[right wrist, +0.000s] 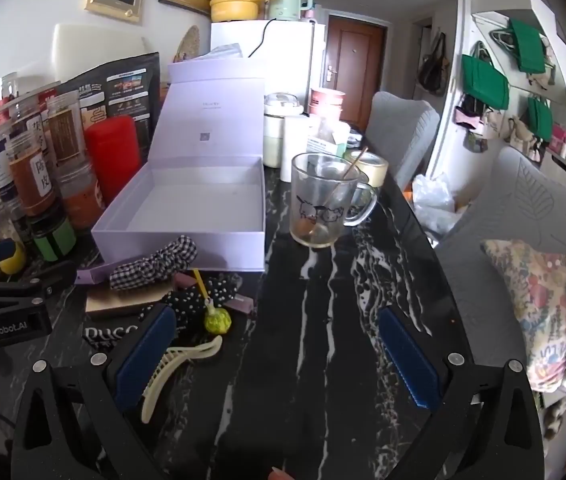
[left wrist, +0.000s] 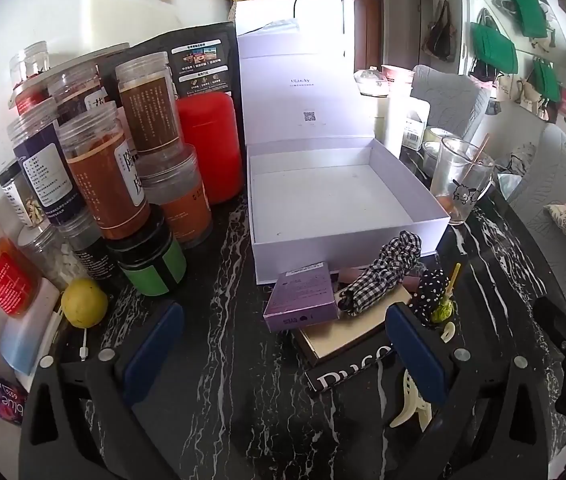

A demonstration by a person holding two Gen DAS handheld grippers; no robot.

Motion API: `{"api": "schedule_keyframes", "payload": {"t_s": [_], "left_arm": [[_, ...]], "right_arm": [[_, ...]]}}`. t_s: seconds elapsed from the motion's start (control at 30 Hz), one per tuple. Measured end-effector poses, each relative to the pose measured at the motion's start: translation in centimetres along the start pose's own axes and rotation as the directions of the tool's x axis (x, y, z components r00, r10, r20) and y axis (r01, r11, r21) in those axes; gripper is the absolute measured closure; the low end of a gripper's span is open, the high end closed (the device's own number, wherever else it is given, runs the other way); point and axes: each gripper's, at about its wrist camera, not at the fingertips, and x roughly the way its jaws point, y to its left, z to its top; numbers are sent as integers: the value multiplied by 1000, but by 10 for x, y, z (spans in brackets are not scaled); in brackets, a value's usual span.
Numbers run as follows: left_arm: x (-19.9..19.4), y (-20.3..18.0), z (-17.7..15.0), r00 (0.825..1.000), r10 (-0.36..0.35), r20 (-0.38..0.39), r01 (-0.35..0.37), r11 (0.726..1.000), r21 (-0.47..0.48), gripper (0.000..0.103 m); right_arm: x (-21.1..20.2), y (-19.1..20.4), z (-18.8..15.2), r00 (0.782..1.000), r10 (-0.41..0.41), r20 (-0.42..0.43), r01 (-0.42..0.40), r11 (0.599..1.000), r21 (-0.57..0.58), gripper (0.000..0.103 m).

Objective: Organize rigid objects

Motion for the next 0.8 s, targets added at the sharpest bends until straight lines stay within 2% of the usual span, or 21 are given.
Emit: {"api": "schedule_keyframes", "payload": {"t_s": [0.8], "left_arm": [[-5, 2, -5, 1000, 12, 1, -12, 1000, 9, 0]], "right_arm": [[-4, 5, -1, 1000, -8, 7, 8, 1000, -13, 0]]}}
